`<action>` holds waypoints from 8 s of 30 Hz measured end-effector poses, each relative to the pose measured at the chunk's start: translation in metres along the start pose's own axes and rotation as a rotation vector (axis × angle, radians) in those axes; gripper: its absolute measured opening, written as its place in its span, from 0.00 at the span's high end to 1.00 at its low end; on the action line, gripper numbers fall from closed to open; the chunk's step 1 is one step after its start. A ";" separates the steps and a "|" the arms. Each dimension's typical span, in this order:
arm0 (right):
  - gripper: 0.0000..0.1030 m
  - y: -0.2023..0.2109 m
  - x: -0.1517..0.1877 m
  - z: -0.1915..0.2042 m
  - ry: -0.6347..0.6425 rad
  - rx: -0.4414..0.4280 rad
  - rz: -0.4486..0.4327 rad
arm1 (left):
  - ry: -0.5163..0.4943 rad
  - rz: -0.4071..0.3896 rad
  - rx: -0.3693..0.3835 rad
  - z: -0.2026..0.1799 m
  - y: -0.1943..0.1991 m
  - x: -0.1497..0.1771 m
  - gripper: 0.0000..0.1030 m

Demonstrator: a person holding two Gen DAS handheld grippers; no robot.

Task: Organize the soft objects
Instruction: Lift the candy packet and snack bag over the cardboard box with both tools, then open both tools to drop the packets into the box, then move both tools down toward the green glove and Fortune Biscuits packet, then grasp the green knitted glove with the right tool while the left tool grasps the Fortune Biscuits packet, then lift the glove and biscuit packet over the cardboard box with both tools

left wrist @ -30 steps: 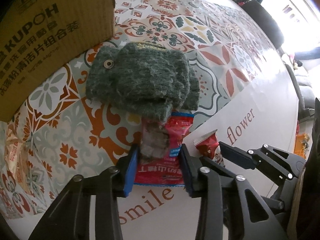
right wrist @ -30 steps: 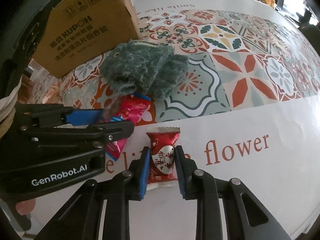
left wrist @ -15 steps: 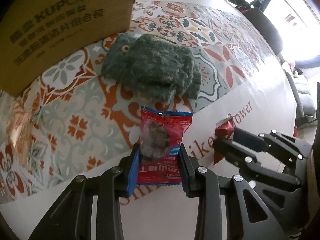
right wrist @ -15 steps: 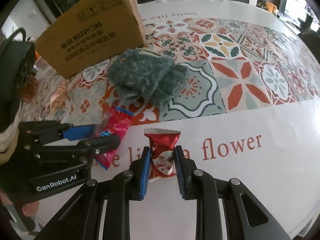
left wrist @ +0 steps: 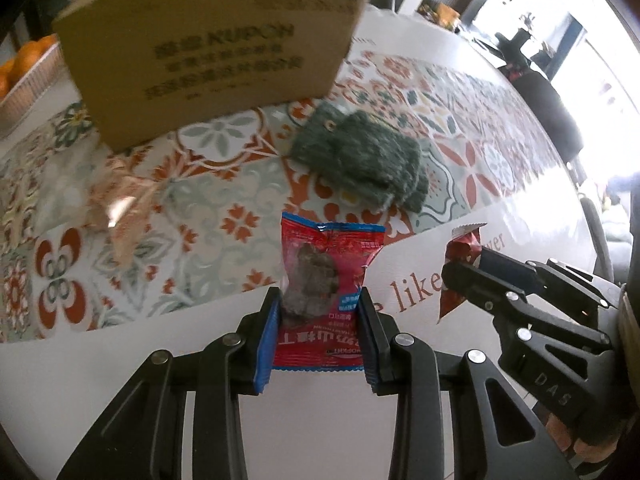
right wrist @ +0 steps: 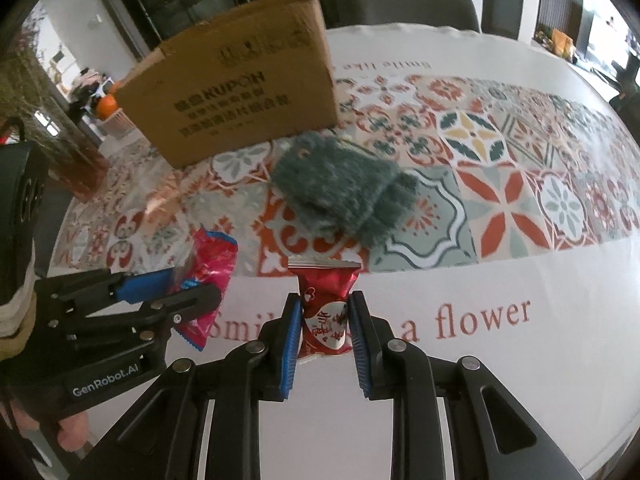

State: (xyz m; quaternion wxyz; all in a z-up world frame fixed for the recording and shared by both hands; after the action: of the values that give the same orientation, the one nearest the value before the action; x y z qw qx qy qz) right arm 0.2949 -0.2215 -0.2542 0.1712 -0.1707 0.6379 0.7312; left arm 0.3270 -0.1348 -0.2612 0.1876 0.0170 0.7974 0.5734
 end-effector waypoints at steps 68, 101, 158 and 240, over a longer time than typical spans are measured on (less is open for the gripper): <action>0.75 0.075 -0.248 0.061 0.152 -0.082 -0.377 | 0.088 -0.485 -0.068 0.057 0.176 -0.181 0.66; 0.58 -0.033 -0.284 0.033 0.143 -0.054 -0.090 | 0.154 -0.187 -0.118 0.091 0.075 -0.236 0.56; 0.27 -0.051 -0.157 0.046 0.432 0.099 0.347 | 0.381 -0.080 -0.272 0.119 0.066 -0.089 0.25; 0.73 -0.029 -0.075 0.013 0.074 -0.096 0.130 | 0.261 -0.096 -0.177 0.075 0.036 -0.051 0.52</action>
State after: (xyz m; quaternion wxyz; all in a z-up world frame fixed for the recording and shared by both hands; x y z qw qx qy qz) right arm 0.3738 -0.2072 -0.2425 0.0912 -0.1641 0.6177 0.7637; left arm 0.3913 -0.0667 -0.2343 0.1105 -0.1125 0.7612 0.6291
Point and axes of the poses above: each gripper's, at about its wrist camera, not at the fingertips, and y roughly against the way its jaws point, z to its left, x to its underside, the point moved 8 cm from there along -y, roughly the way its jaws point, and after that the axes turned 10 degrees about y, right-handed, at the moved point
